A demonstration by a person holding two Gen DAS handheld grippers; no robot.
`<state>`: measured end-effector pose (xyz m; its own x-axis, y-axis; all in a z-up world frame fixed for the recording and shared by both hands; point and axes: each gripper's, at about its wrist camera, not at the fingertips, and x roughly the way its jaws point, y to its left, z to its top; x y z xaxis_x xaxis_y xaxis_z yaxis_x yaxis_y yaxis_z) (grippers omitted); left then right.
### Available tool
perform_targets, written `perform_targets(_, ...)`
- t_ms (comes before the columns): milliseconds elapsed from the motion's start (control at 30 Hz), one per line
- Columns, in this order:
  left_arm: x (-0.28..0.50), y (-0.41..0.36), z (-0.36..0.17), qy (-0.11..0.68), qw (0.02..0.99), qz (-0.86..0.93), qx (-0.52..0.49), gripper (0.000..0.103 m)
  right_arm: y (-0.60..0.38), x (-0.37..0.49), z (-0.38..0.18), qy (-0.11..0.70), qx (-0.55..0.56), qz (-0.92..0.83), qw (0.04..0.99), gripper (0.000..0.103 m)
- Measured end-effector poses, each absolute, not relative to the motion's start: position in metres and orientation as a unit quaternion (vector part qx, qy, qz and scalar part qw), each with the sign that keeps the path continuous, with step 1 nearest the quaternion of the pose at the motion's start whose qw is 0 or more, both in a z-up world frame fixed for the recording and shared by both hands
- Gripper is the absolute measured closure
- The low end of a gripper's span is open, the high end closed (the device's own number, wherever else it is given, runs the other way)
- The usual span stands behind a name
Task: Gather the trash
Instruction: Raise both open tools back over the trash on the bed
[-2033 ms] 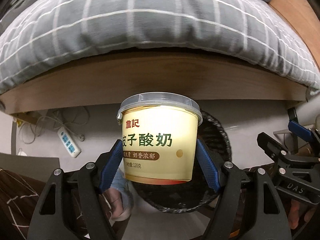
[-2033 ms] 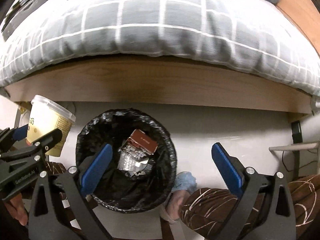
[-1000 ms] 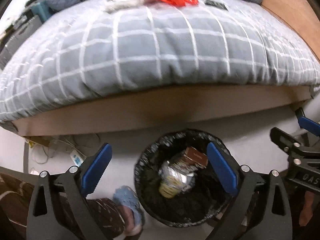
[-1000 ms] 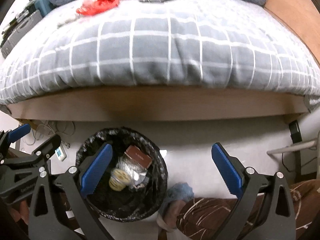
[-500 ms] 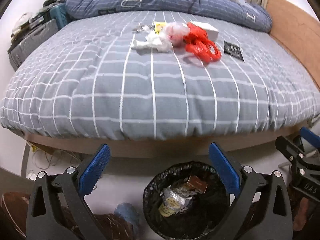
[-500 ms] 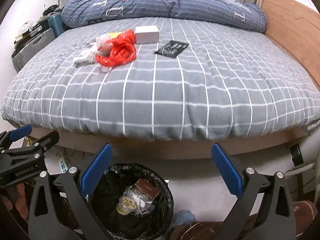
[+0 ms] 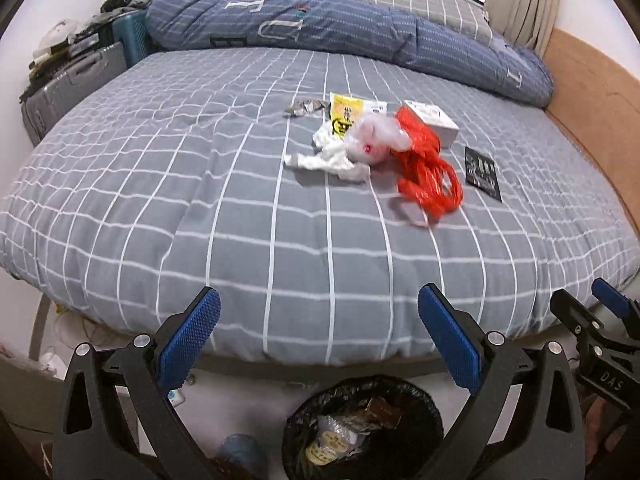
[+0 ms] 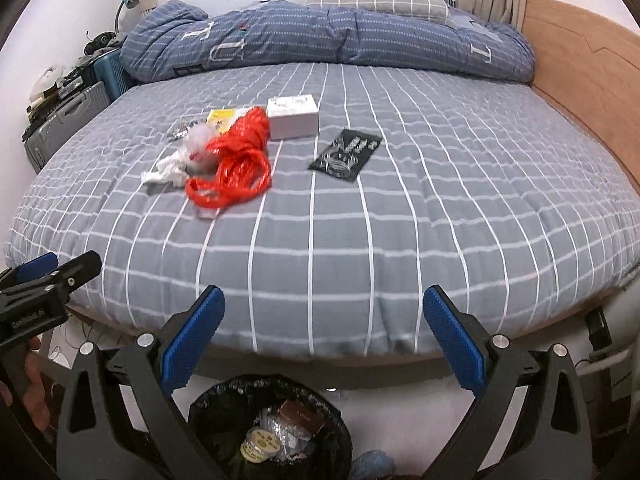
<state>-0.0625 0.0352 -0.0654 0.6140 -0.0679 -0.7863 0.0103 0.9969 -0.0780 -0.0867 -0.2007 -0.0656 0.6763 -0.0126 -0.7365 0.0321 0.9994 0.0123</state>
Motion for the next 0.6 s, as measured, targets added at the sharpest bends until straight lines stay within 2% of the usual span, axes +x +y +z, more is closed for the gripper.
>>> perform_targets(600, 0.013, 0.05, -0.054, 0.42, 0.907, -0.005, -0.023, 0.006, -0.214, -0.001, -0.069, 0.406, 0.005, -0.028, 0.913, 0.008)
